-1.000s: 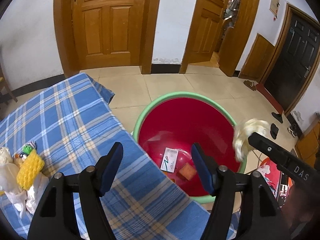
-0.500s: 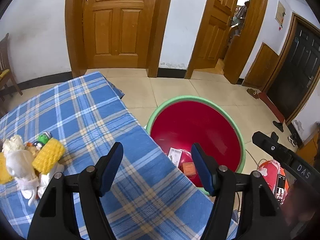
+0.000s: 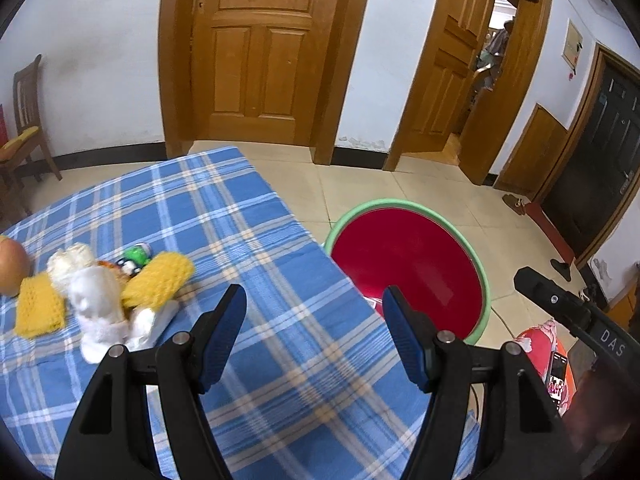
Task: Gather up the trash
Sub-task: 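Move both grippers back toward the remaining items on the table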
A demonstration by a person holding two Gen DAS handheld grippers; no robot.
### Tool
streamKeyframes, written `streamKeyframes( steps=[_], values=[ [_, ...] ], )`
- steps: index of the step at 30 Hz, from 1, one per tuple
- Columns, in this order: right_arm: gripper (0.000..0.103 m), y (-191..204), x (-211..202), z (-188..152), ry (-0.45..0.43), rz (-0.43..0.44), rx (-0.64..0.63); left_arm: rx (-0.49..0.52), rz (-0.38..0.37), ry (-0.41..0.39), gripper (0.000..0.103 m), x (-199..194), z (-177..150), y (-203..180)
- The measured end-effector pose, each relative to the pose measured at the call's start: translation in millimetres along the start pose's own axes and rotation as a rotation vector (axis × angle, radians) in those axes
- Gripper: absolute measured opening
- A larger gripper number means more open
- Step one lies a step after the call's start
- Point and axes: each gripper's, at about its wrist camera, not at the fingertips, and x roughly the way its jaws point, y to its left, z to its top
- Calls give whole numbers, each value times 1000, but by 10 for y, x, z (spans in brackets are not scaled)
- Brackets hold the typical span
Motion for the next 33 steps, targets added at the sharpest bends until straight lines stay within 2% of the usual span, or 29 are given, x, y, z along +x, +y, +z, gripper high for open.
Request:
streamKeyframes(
  steps=[17,33],
  values=[
    [61,377,-65,-180,24,63,-60,-79,71,-57,70,-464,-150,487],
    [61,719,59,-335,68,101,-107,-179,164,-106,70,-815,-274,1107]
  ],
)
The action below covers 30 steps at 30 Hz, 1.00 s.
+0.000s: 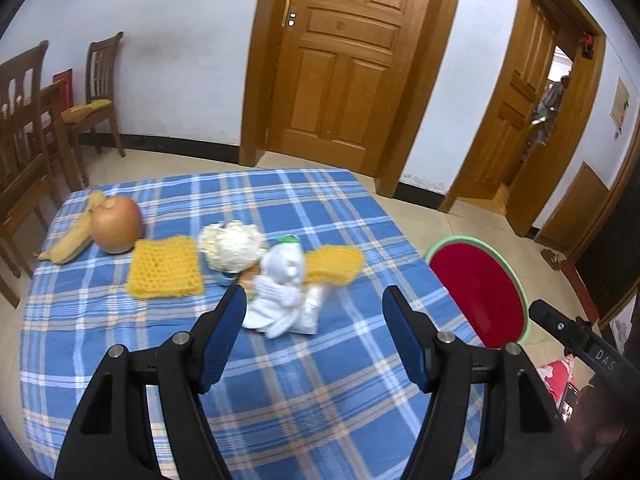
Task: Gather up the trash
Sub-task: 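Move both grippers back toward the remaining items on the table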
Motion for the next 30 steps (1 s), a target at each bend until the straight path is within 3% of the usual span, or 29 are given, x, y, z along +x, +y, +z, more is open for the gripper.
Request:
streamKeyframes(
  steps=[17,25,30],
  values=[
    [64,215,207,-84,44,18,-28,-102,153,-11,70,-18,-71,782],
    [66,303,323,-104,73,18,-40,-93,220,21,70,311,19,1078],
    [67,384,398,-108,90,14,-57,-89,210,61,70,597,71,1183]
  ],
)
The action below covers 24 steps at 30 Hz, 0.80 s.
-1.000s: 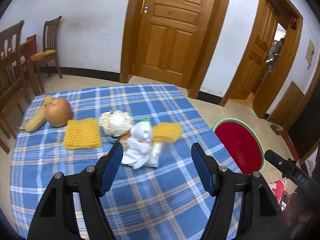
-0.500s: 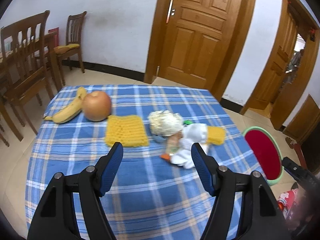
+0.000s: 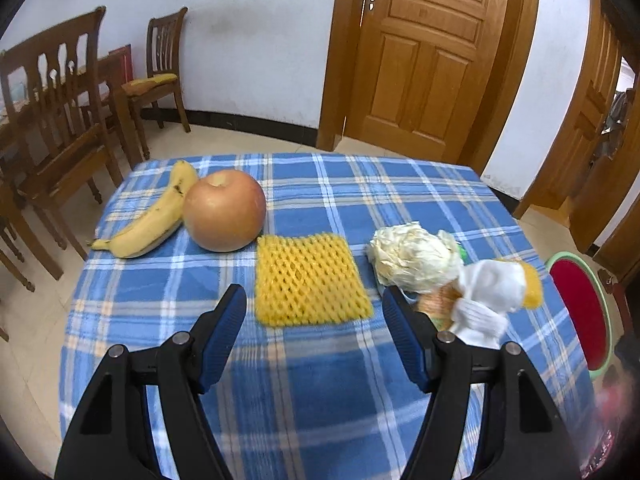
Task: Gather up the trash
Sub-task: 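Move both grippers back toward the remaining items on the table, then grasp the yellow foam net with the left gripper while the right grasps another foam net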
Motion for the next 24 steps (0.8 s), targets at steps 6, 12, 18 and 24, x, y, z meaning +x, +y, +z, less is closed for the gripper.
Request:
streamKeyframes(
  steps=[6,12,18,24],
  values=[
    [68,77,99,29,12,-8,-16,-7,-5,56,70,345,55,21],
    [70,197,204,83,31,18,-20,-40,10,104,70,576,28,87],
    [70,430,367,158,36,35,-69,-74,-3,104,70,646,22,178],
    [70,588,583,228,61,38,-89,-63,-24,84,61,640,10,156]
  ],
)
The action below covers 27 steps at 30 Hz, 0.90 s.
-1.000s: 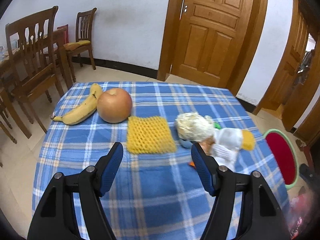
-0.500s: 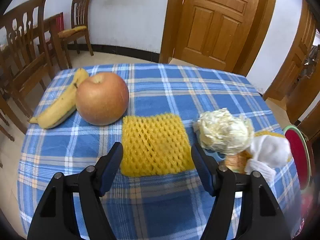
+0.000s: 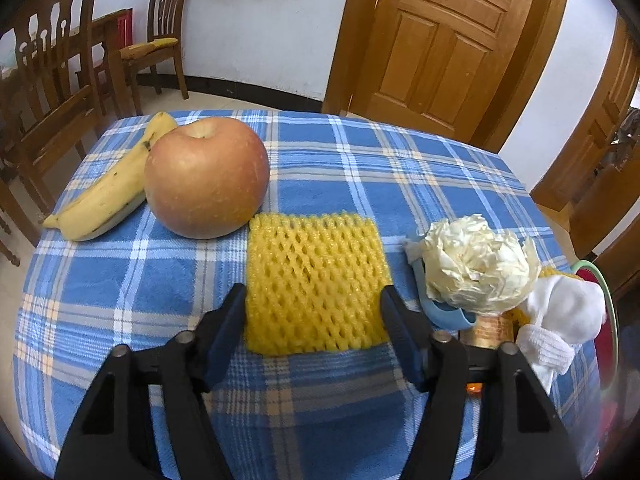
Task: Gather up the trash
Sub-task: 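Grasp the yellow foam net with the left gripper while the right grasps another foam net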
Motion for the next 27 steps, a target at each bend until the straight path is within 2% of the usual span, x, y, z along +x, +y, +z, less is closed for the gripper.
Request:
streamKeyframes(
  steps=[6,13,15,16,19,20,23,27],
  values=[
    [70,94,215,68,30,15,3,12,-23,-13,45,-7,-10,2],
    [69,87,519,88,99,69,73,10,-46,-22,37,-17,-17,13],
    [54,62,578,76,110,78,98,13,-48,-28,34,-28,-20,13],
    [42,55,597,67,113,79,100,14,-50,-30,33,-35,-21,14],
    [19,59,572,38,99,96,93,11,-59,-43,23,-81,-18,23],
    [11,67,545,29,91,96,83,7,-65,-40,13,-87,-16,28],
    [6,81,459,23,66,107,64,-20,-97,-16,11,-74,-26,60],
    [5,99,353,27,36,123,49,-35,-111,-22,10,-140,-41,75]
  ],
)
